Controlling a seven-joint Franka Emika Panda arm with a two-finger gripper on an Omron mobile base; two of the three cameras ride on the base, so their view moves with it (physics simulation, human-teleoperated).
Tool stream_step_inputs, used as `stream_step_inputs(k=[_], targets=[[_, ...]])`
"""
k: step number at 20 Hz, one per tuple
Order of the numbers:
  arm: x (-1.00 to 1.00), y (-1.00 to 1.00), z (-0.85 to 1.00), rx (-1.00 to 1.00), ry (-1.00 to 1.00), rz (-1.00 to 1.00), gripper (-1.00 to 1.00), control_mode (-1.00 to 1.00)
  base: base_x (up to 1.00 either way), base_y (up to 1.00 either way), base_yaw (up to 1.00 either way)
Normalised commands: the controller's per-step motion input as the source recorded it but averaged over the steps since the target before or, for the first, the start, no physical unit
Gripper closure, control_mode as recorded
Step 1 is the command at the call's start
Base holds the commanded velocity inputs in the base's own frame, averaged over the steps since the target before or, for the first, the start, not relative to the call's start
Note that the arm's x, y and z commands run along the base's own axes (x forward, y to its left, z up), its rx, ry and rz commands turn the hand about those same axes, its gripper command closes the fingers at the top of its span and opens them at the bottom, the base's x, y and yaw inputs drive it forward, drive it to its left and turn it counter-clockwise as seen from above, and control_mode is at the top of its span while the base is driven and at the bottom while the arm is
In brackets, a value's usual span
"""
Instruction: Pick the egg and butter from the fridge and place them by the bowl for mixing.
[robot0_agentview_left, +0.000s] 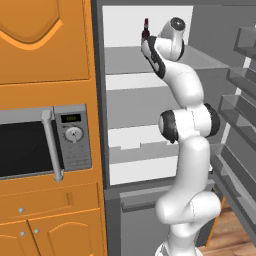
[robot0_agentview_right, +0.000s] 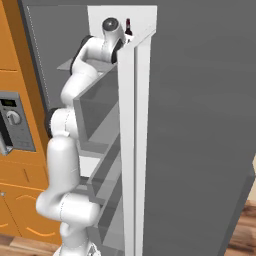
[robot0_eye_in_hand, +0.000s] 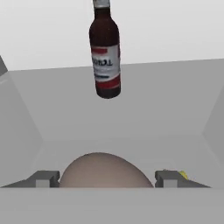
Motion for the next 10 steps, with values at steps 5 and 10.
stream_step_inputs(k=[5, 10], targets=[[-0.98, 0.08, 0.03, -0.04, -0.16, 0.0, 1.0, -1.0, 0.0, 0.0, 0.0], [-1.0, 0.19, -0.06, -0.03, -0.14, 0.0, 1.0, -1.0, 0.0, 0.0, 0.0]])
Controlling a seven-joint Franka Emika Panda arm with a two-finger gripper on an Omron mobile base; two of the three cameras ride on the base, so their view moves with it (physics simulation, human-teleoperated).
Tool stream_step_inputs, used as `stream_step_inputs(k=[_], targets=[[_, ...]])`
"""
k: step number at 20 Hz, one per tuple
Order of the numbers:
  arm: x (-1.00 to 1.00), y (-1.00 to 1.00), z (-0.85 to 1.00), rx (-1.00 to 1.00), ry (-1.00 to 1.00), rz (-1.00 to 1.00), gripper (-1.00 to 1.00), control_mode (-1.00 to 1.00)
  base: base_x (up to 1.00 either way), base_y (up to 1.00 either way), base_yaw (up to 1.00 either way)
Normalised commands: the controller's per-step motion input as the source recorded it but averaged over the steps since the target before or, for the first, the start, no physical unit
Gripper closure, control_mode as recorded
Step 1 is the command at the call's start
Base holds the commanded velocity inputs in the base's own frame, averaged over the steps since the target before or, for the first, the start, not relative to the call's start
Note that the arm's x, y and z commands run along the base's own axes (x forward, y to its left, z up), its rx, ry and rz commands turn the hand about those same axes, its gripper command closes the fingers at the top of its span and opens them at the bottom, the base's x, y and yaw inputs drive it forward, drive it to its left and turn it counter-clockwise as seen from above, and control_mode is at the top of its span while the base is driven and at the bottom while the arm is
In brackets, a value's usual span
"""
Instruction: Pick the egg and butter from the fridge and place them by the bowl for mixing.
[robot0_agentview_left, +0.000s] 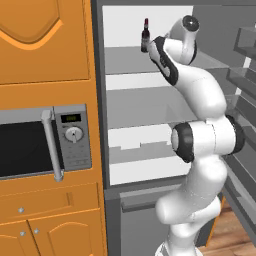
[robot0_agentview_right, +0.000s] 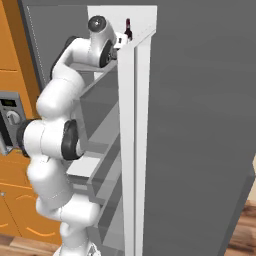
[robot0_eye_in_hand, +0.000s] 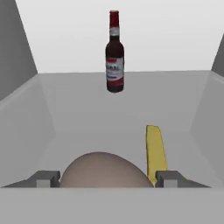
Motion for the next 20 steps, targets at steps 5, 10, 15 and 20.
stream_step_inputs(k=[5, 10, 15, 20], targets=[[-1.0, 0.05, -0.05, 0.0, -0.14, -0.02, 1.0, -1.0, 0.0, 0.0, 0.0], [-1.0, 0.0, 0.05, 0.0, 0.02, -0.02, 1.0, -1.0, 0.0, 0.0, 0.0], [-1.0, 0.01, 0.01, 0.01, 0.13, -0.07, 1.0, -1.0, 0.0, 0.0, 0.0], [-1.0, 0.01, 0.05, 0.04, 0.24, -0.08, 1.0, -1.0, 0.0, 0.0, 0.0]])
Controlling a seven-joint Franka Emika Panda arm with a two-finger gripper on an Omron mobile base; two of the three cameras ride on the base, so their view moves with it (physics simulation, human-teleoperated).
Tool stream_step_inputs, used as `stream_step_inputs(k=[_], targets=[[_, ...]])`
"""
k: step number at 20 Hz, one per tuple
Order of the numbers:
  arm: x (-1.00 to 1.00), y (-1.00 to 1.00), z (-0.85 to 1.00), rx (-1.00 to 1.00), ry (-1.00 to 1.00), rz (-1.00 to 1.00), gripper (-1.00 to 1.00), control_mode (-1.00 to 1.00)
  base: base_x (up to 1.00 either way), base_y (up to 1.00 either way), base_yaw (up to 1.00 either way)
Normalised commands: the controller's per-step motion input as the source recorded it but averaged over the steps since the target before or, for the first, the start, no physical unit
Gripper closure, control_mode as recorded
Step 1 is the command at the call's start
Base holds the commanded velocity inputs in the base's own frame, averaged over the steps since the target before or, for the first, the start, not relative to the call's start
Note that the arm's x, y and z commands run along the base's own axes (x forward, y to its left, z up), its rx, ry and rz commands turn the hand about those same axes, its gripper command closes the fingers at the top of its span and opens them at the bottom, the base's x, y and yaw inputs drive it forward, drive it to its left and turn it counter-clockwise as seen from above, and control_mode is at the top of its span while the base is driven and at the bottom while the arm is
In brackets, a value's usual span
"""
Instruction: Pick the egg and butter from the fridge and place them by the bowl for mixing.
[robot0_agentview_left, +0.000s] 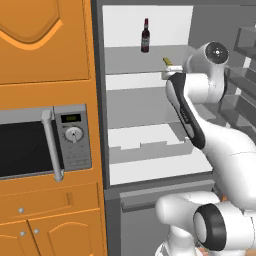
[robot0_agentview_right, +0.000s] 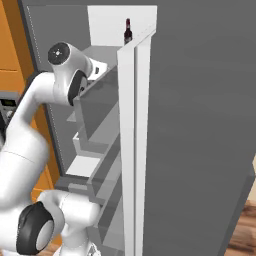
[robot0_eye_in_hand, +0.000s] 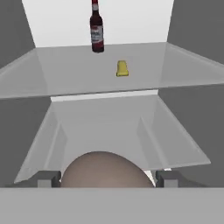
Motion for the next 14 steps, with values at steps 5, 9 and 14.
stream_step_inputs(k=[5, 9, 14], targets=[[-1.0, 0.02, -0.02, 0.12, 0.16, -0.02, 1.0, -1.0, 0.0, 0.0, 0.0], [-1.0, 0.15, -0.01, 0.04, 0.07, -0.04, 1.0, -1.0, 0.0, 0.0, 0.0], [-1.0, 0.17, -0.05, 0.0, 0.1, -0.01, 1.0, -1.0, 0.0, 0.0, 0.0]])
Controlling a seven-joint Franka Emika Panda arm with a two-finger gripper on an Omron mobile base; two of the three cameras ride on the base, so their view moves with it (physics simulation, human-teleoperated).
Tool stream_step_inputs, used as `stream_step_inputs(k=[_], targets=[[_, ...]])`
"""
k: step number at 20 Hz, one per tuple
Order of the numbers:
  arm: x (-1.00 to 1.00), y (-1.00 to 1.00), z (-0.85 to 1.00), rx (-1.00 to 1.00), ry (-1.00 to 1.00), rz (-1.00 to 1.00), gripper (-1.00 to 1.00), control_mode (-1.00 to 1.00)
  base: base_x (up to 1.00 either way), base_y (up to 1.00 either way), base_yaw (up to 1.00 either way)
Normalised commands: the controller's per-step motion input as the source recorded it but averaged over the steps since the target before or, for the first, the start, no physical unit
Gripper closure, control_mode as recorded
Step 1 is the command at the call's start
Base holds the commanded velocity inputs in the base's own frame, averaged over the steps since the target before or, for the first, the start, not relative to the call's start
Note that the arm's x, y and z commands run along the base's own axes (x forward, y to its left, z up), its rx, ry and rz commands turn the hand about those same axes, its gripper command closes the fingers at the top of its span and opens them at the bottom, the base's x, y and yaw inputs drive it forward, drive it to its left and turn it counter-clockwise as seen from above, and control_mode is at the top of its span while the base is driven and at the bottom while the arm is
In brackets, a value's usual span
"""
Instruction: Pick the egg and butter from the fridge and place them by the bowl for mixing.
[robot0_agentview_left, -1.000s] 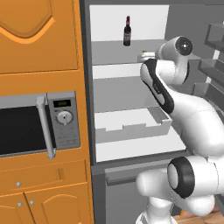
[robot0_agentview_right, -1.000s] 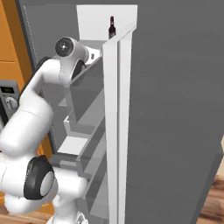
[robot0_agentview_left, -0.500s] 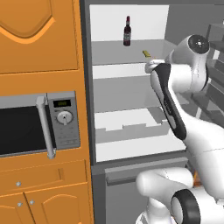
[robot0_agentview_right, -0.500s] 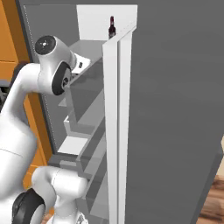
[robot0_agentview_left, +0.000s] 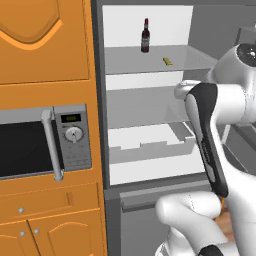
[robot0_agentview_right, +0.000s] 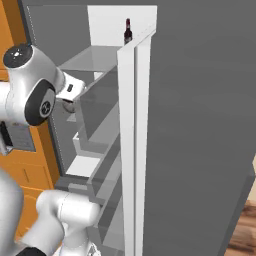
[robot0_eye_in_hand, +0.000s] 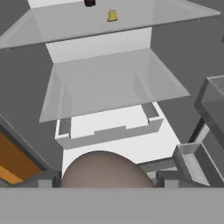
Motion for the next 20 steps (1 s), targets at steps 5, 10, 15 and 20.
stream_step_inputs(k=[5, 10, 15, 20], targets=[[-0.82, 0.24, -0.06, -0.06, 0.13, 0.04, 1.0, -1.0, 0.0, 0.0, 0.0], [-0.45, 0.07, -0.13, -0.04, 0.02, 0.21, 1.0, -1.0, 0.0, 0.0, 0.0], [-0.19, 0.0, -0.01, 0.0, 0.0, 0.07, 1.0, -1.0, 0.0, 0.0, 0.0], [-0.4, 0.0, 0.0, 0.0, 0.0, 0.0, 1.0, -1.0, 0.0, 0.0, 0.0]])
